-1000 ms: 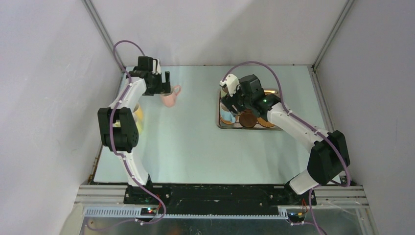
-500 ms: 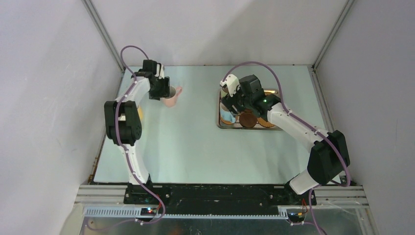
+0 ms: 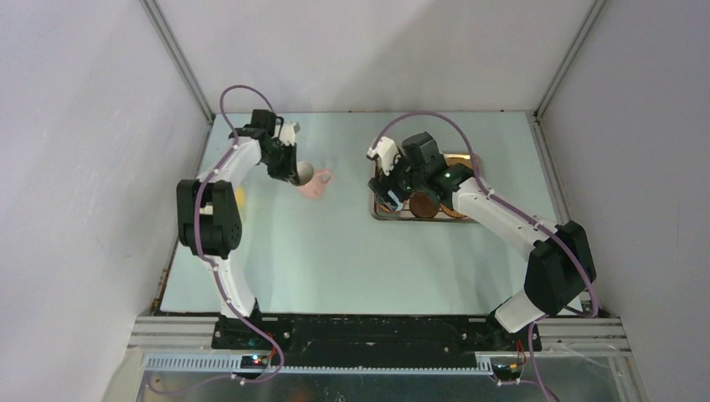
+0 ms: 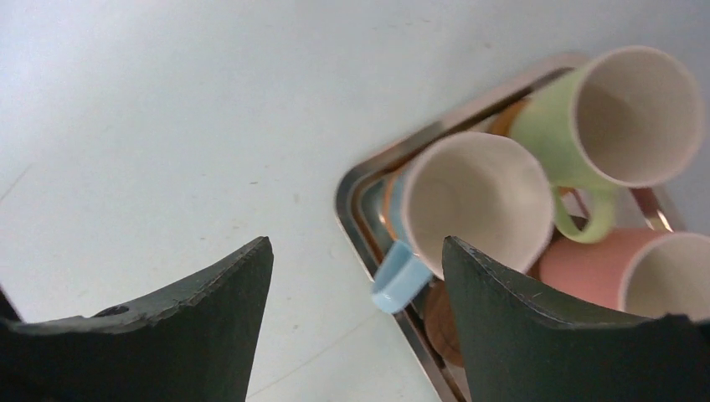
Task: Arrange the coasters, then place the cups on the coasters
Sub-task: Pick up the cup at the center of the board.
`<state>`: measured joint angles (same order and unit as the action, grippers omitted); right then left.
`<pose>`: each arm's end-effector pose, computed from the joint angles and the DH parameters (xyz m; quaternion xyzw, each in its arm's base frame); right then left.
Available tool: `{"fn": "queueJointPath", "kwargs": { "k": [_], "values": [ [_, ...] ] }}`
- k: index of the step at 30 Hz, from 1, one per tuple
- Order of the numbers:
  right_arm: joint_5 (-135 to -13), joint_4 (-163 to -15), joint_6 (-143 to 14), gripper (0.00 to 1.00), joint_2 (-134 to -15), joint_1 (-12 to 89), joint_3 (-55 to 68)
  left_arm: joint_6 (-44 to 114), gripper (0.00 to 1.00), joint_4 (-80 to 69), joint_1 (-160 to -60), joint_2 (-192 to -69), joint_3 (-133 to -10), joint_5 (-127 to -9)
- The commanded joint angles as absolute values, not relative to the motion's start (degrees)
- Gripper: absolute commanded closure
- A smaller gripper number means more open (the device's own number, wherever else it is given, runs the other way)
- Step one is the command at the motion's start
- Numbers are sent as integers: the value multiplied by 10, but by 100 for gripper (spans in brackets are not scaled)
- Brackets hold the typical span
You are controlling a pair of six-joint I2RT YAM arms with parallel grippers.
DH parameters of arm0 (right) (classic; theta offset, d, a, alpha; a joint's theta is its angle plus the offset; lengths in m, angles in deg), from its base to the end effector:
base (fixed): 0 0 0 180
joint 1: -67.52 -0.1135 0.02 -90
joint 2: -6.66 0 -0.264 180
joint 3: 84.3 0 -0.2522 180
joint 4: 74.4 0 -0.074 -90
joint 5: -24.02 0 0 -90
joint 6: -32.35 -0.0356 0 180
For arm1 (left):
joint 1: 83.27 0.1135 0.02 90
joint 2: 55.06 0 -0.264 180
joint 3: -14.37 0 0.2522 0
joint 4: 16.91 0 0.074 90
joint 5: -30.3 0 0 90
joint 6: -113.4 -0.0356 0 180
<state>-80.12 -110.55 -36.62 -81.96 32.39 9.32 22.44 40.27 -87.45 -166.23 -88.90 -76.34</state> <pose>0.2818 0.2089 0.3002 -0.4678 0.7631 0.1630 0.4151 0.4089 -0.0401 0.2270 0.0745 0.9638 -0.1472 0.2094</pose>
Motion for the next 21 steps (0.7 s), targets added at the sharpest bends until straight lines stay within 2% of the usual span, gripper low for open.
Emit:
{"fn": "queueJointPath", "kwargs": {
  "k": [1, 6, 10, 21],
  "values": [
    [-864, -1114, -361, 21, -831, 292, 93, 185, 100, 428, -910, -1572, -881, -883],
    [-917, -1130, -339, 16, -827, 264, 93, 170, 100, 461, -944, -1558, -868, -934],
    [-901, -1132, -329, 10, -833, 232, 92, 143, 100, 484, -971, -1550, -858, -949],
    [-854, -1124, -325, 8, -831, 214, 92, 94, 100, 511, -1005, -1505, -830, -956]
  ]
}}
